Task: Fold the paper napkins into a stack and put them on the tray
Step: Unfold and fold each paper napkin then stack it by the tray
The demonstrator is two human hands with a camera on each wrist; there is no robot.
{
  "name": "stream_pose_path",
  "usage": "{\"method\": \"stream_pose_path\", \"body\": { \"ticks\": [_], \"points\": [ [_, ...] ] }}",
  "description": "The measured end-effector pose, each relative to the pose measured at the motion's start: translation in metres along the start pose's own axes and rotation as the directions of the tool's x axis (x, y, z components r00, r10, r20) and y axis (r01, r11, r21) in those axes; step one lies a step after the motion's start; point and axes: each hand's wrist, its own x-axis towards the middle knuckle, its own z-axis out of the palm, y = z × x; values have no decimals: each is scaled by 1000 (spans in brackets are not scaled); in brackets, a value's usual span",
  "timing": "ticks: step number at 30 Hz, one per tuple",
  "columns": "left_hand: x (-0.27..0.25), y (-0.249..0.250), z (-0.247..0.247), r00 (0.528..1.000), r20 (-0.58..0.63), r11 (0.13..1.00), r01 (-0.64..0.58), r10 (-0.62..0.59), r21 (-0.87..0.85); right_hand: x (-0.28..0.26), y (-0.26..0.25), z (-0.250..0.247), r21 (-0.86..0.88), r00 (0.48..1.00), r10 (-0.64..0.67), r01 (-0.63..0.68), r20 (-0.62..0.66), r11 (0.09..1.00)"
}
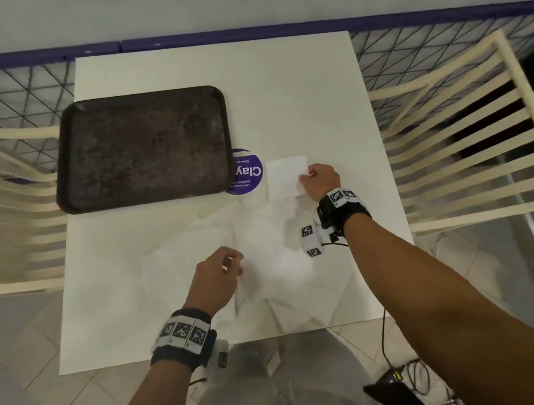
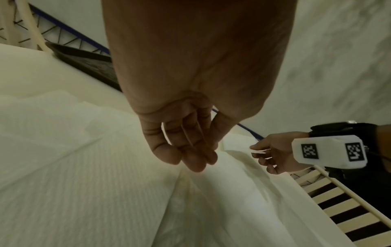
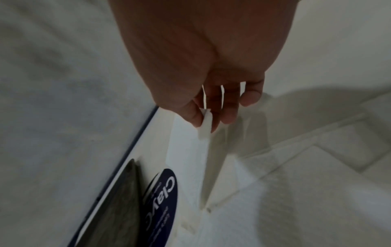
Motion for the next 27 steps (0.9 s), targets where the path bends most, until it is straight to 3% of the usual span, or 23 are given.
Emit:
{"method": "stream_pose_path", "body": {
  "ticks": [8, 12, 15, 20, 23, 27],
  "points": [
    [-3, 1, 11, 997, 0, 997, 77, -77, -25, 20, 4, 1, -56, 997, 75, -75, 2, 996],
    [2, -2, 9, 997, -7, 996, 79, -79, -29, 7, 4, 3, -129, 991, 109, -119, -81, 984],
    [5, -6, 6, 997, -5, 997, 71, -71, -29, -17, 7, 7, -88, 988, -14, 1, -151, 996],
    [8, -10, 5, 999, 18, 999, 36, -36, -5, -76, 26, 30, -24, 957, -287, 288, 42, 957],
    [7, -15, 7, 999, 36, 1000, -10, 9, 9, -102, 43, 47, -149, 949, -271, 295, 160, 944],
    [2, -21, 11, 999, 36, 999, -38, 37, 14, -118, 53, 62, -240, 965, -191, 232, 180, 943]
  ]
}}
